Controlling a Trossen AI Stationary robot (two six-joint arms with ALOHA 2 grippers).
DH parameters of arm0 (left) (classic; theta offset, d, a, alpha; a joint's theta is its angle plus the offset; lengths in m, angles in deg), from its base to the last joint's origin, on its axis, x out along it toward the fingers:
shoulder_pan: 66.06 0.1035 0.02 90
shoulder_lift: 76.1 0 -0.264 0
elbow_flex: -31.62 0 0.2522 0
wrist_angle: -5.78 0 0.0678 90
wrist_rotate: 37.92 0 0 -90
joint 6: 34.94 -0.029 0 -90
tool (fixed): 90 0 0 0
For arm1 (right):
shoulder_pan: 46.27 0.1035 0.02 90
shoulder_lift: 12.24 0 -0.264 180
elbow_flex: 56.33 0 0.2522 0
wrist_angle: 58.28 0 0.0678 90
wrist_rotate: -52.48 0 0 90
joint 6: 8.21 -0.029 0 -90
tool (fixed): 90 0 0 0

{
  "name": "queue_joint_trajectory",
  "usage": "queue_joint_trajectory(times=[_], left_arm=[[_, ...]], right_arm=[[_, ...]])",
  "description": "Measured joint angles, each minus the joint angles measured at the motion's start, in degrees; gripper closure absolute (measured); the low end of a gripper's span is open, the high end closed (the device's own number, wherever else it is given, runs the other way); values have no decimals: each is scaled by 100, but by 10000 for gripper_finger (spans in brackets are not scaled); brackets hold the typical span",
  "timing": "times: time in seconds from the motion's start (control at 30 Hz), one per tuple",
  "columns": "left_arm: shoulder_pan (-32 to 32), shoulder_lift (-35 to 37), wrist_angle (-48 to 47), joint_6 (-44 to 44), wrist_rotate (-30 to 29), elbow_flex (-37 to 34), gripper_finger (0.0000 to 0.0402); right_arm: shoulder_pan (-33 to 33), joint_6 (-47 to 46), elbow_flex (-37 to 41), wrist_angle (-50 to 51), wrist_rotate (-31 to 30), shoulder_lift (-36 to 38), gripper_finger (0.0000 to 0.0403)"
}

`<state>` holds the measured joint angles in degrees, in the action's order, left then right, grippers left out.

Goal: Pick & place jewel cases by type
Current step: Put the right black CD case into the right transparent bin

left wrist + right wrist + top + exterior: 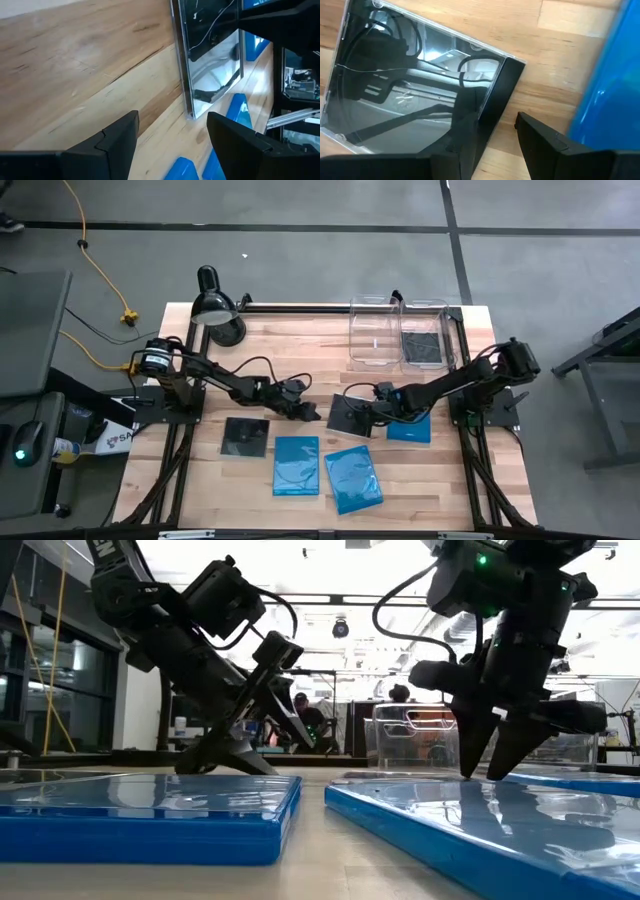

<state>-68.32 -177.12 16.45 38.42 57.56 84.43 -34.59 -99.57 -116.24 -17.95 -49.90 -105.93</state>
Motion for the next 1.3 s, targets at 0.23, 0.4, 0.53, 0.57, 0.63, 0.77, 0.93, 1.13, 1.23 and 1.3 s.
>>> queue_joint_trajectory(times=[0.23,0.4,0.53,0.57,0.63,0.77,0.93,1.13,1.23,1.3], left_arm=[[0,-442,454,18,310,264,166],[-2,-860,313,-462,768,882,166],[-42,-979,-348,-744,838,1208,166],[-42,-979,-503,-773,786,1236,166],[-42,-981,-600,-785,722,1227,166],[-44,-983,-645,-778,719,1221,166],[-92,-985,-807,-765,454,1220,166],[-92,-981,-958,-774,223,1209,166],[-92,-979,-984,-914,179,1205,166],[-92,-1026,-968,-909,161,1205,166]], right_arm=[[0,-39,0,-127,-69,-34,272],[0,-122,11,-178,-106,-39,272],[0,-125,16,-242,-112,-41,272],[0,-125,16,-265,-114,-43,272],[0,-125,20,-381,-115,-46,272],[0,-125,23,-541,-184,-56,272],[-4,-125,24,-589,-222,-56,272],[-13,-122,27,-808,-407,-56,272],[-7,-118,27,-832,-409,-56,272],[-9,-101,27,-852,-444,-56,272]])
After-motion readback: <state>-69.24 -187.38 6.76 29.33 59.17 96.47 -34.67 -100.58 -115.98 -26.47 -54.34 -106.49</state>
